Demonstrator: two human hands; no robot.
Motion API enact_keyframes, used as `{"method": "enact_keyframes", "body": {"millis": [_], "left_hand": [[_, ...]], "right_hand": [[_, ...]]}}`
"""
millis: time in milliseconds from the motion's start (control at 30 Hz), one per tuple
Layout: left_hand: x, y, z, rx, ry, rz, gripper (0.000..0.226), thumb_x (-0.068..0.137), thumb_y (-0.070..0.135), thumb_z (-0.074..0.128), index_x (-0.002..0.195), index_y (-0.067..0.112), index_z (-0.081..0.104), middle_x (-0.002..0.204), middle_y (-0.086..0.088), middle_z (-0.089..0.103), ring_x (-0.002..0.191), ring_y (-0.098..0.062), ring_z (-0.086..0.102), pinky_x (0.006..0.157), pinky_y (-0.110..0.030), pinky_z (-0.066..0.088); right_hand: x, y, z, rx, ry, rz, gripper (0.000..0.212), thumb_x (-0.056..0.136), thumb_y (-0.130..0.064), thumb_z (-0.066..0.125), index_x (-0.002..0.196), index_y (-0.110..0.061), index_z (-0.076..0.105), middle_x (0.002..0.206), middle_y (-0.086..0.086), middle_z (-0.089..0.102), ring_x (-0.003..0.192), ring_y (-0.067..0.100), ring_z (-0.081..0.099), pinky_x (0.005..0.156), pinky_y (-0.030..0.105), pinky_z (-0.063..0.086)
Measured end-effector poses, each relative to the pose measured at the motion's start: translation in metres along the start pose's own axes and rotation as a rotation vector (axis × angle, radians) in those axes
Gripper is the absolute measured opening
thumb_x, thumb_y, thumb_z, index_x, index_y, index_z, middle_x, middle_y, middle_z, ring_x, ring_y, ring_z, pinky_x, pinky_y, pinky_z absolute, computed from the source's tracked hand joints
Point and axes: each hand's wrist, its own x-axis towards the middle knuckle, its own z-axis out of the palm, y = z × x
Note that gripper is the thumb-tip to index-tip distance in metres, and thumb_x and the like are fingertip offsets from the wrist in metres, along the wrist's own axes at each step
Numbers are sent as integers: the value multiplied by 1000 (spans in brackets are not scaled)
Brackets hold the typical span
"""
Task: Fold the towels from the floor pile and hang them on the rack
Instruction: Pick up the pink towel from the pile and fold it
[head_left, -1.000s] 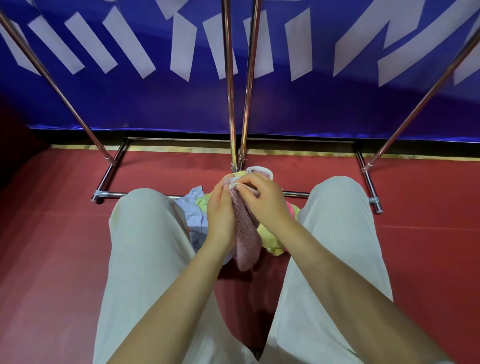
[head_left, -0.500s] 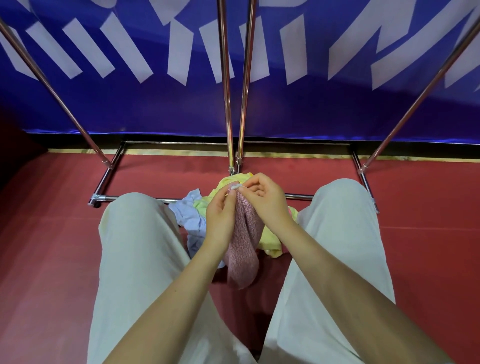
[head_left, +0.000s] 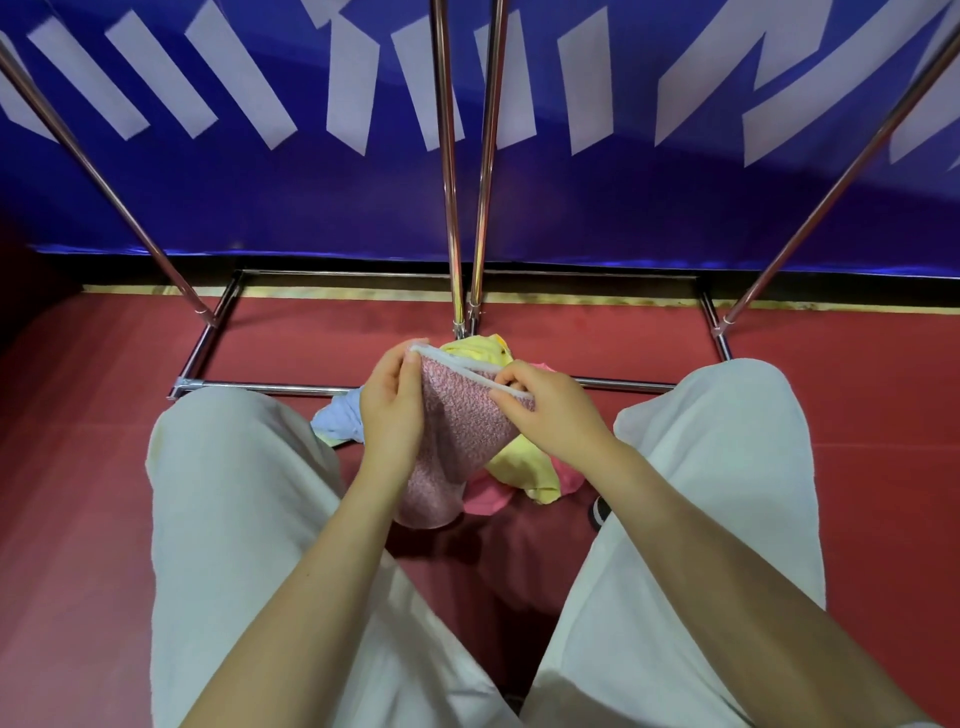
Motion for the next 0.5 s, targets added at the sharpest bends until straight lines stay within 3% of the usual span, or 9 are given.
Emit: {"method": "enact_keyframes", "body": {"millis": [100,300,400,500], "left_hand": [[-1,1,-5,144,-1,124,22,101,9,43,110,8,64,106,4,64,97,4,55,89,-6,38],[-1,3,-13,394,-35,327,23,102,10,41,116,6,59,101,10,60,87,7,49,76,2,31],[-3,2,-9,312,-33,305,23,101,7,41,114,3,59,100,15,59,90,13,51,81,0,32],[-5,4,-6,247,-69,316,24,101,6,40,112,3,60,103,22,56,97,20,50,87,-4,35]], "right_hand": [[-3,-1,-1,-49,59,-69,13,94,-33,54,96,-21,61,75,-2,65,69,19,58,60,39,46],[-6,-6,-7,-173,459,-266,28,89,-35,50,88,-13,67,65,-2,64,60,18,58,56,21,26],[-5,-3,-10,-164,358,-190,37,87,-49,49,97,-17,65,64,-2,63,60,21,59,54,26,32],[0,3,-13,-230,143,-72,49,82,-63,55,110,-24,61,85,-2,68,78,22,63,63,33,42]]}}
